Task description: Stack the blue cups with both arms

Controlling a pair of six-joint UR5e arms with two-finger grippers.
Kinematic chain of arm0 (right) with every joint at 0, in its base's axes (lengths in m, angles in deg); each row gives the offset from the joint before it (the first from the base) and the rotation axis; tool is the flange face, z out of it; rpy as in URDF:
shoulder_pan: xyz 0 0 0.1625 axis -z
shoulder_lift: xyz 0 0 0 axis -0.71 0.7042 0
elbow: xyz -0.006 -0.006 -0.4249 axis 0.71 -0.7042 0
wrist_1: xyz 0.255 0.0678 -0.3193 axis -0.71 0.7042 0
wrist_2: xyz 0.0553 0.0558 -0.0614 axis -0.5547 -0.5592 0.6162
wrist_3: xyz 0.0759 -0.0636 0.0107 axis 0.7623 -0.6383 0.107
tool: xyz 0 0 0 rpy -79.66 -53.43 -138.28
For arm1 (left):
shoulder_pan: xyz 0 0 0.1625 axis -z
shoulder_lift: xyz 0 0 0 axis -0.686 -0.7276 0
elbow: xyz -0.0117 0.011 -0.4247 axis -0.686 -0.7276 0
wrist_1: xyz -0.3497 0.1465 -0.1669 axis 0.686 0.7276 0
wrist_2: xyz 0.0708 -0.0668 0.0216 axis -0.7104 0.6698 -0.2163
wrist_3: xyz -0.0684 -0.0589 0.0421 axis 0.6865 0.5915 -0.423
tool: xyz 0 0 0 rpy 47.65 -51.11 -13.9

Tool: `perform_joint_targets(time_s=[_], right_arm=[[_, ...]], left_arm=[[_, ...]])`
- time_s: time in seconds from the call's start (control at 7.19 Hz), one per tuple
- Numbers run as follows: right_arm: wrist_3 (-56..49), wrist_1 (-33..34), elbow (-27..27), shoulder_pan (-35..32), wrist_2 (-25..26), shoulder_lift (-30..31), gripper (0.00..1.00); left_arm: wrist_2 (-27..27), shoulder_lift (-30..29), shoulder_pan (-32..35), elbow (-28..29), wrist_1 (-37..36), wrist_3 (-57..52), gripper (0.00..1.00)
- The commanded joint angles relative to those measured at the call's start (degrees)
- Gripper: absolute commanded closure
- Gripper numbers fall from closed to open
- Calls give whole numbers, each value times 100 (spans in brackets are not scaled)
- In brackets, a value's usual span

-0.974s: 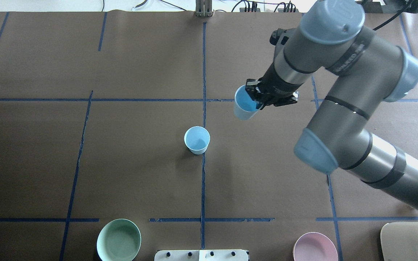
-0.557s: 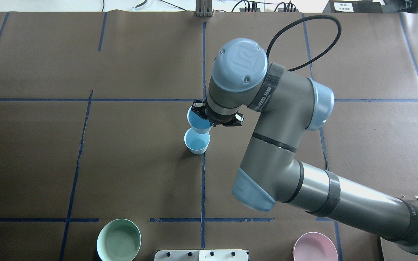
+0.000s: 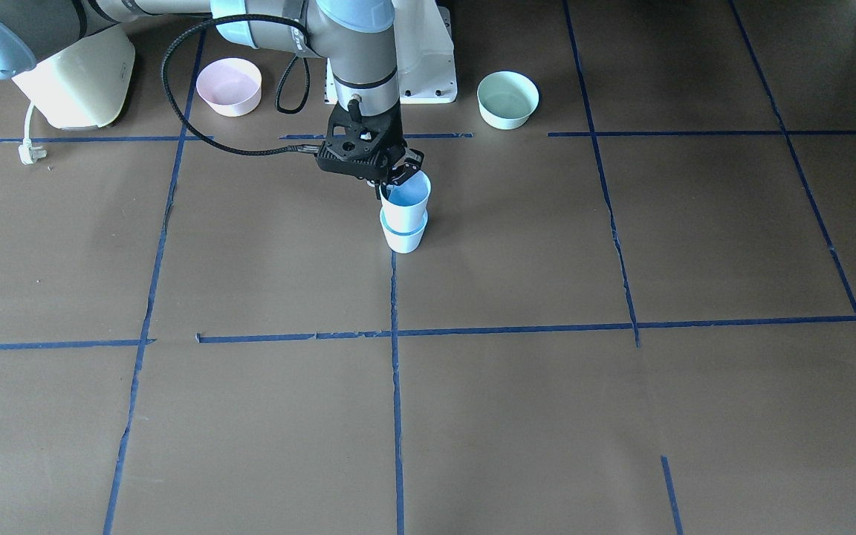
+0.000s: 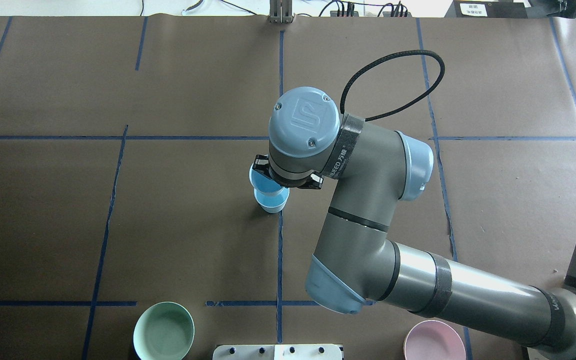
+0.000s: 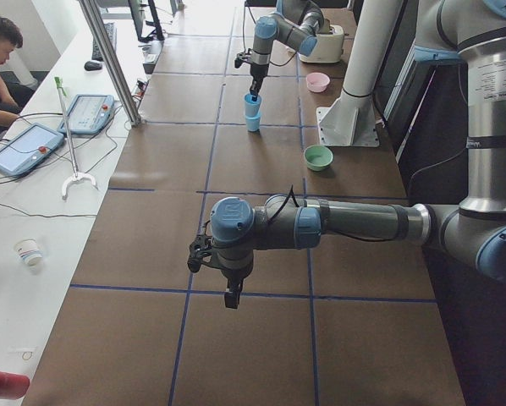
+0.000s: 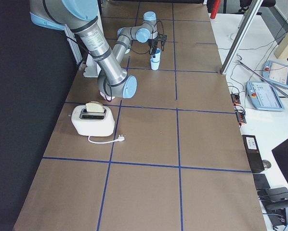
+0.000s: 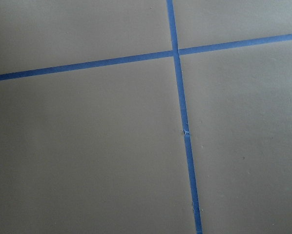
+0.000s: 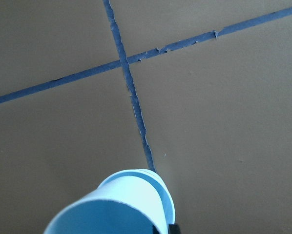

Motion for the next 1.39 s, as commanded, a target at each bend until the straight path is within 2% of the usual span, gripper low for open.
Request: perform_joint_targets(time_s=[0.0,0.28,0.42,0.56,0.7,0.97,1.11,1.25], right_arm=[[-5,-52,-19,118,-6,66,1],[-119,-140,25,14,-93,76,0],[-355,-140,25,-317,-433,84,0],[-949,-140,25,-825,-1019,232,0],[-1860,-132,16,-1457,-1660,608,0],[-4413,-114,8,-2975,-2751,1600,0],[-5714,-79,-1,-3636,-3122,2153,0],[-7032,-79,25,-4208,-3152,2828,0]], left_arm=[[0,-5,0,13,0,0,0],[-9,-5,-9,21,0,-17,0],[-17,-5,-9,47,0,0,0],[-26,-5,-9,74,0,9,0],[-35,-5,-18,83,0,9,0],[-53,-5,-26,223,0,-44,0],[-52,-5,-35,310,0,-44,0],[-61,-14,-27,320,0,-44,0]])
